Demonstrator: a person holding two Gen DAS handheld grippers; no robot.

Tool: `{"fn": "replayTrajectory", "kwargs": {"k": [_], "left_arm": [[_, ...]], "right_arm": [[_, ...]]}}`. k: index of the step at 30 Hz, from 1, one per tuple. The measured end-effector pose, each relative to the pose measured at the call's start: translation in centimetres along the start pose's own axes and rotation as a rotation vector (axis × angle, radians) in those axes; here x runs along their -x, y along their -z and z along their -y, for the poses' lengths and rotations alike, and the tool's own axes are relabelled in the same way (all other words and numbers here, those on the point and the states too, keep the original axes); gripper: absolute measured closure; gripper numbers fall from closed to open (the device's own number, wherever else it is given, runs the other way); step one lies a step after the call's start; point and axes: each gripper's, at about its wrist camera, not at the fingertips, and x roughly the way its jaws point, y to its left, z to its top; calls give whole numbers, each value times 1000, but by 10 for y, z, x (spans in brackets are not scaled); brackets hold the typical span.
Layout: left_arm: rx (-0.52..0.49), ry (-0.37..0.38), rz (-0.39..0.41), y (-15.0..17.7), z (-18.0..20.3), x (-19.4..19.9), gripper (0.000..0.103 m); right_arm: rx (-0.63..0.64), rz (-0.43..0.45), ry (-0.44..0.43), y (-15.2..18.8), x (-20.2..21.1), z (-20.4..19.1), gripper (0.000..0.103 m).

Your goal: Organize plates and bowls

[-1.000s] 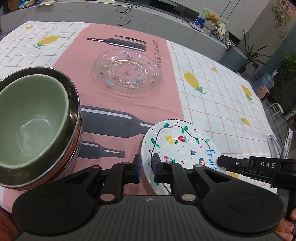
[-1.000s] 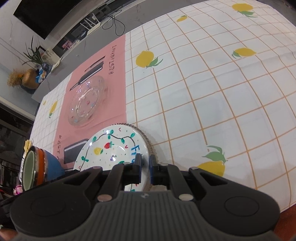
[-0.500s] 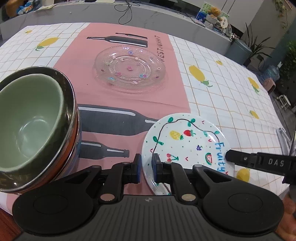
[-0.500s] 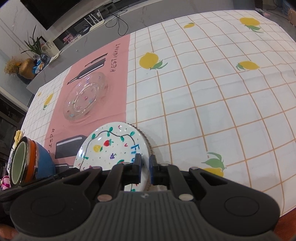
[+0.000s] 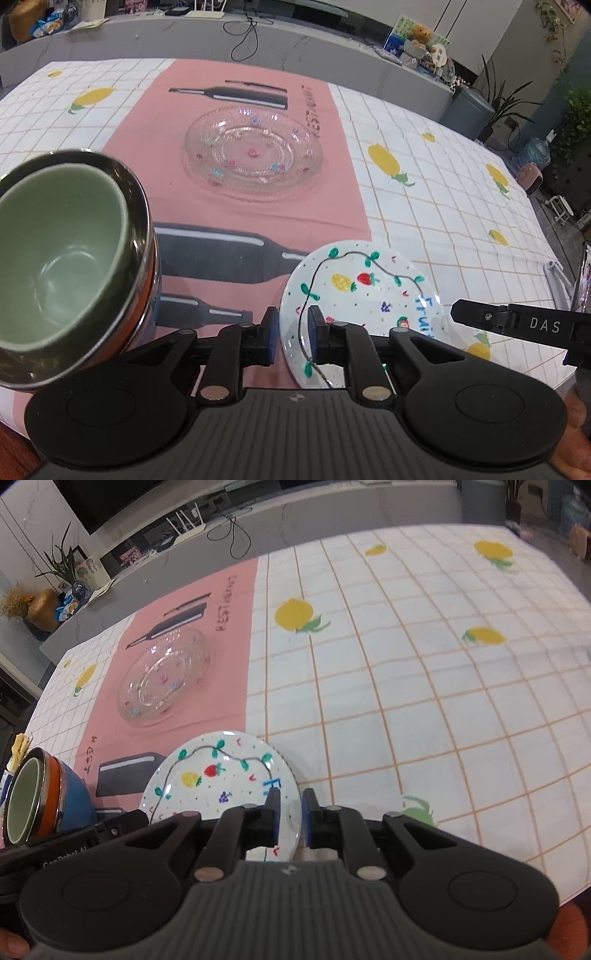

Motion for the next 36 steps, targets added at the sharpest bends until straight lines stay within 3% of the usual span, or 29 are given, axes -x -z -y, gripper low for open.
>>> {"fn": "replayTrajectory", "kwargs": {"k": [8, 13, 17, 23, 27, 36], "left_arm": [[-38, 31, -4, -17, 9, 28, 83], [-61, 44, 8, -43, 6, 51, 83], [-22, 57, 25, -66, -7, 61, 83], [25, 13, 36, -100, -32, 61, 81], [18, 29, 5, -123, -47, 54, 75], [-95, 44, -129, -168, -69, 17, 70]], "right_arm": [[12, 11, 13, -8, 21, -10, 76], [-6, 28, -50, -20, 37, -20, 72], [-4, 37, -43, -32, 43, -33, 69], [-38, 25, -65, -48, 32, -47, 66], [-29, 19, -61, -57, 23, -60, 61], [-54, -32, -76, -84, -18, -76, 60]]}}
